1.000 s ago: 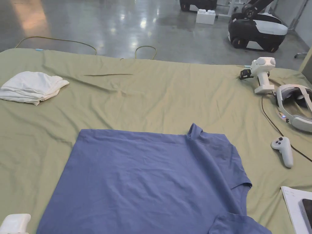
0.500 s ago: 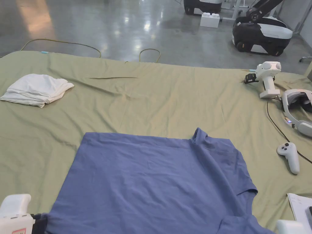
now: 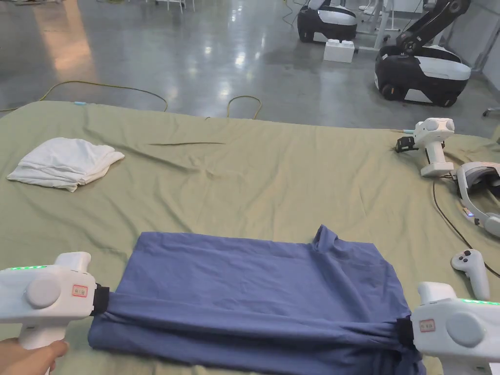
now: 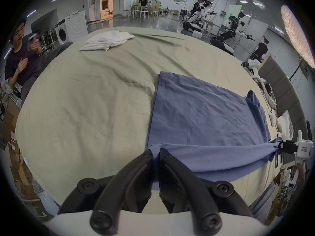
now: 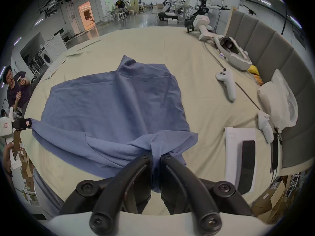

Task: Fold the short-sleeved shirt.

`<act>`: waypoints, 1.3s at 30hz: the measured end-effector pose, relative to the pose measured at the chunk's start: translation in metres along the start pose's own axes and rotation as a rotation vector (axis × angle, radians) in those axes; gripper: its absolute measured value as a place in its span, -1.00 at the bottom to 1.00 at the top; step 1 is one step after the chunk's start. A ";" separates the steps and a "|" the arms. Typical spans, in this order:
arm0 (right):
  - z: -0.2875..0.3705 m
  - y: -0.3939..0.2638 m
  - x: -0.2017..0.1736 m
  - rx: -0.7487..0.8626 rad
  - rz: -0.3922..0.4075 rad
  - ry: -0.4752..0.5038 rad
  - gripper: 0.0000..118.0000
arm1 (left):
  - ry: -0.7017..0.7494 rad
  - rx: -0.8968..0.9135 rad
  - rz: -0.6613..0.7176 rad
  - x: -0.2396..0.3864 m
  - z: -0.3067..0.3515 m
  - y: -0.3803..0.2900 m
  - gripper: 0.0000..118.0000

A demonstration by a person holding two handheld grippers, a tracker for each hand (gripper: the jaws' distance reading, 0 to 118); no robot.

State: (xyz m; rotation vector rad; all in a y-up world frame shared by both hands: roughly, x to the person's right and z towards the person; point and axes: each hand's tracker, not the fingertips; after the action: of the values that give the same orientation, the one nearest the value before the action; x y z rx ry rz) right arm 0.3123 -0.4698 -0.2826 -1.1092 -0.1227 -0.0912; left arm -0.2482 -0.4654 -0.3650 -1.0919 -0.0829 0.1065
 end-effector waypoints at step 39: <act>0.116 -0.035 -0.100 1.045 -0.020 -0.071 -1.00 | 0.017 0.940 -0.156 0.088 0.120 -0.055 -1.00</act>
State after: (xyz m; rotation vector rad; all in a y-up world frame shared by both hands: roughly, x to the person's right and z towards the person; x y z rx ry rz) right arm 0.2025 -0.3798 -0.2145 -0.0677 -0.2123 0.0024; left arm -0.1728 -0.3737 -0.2597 -0.1455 -0.0879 -0.0110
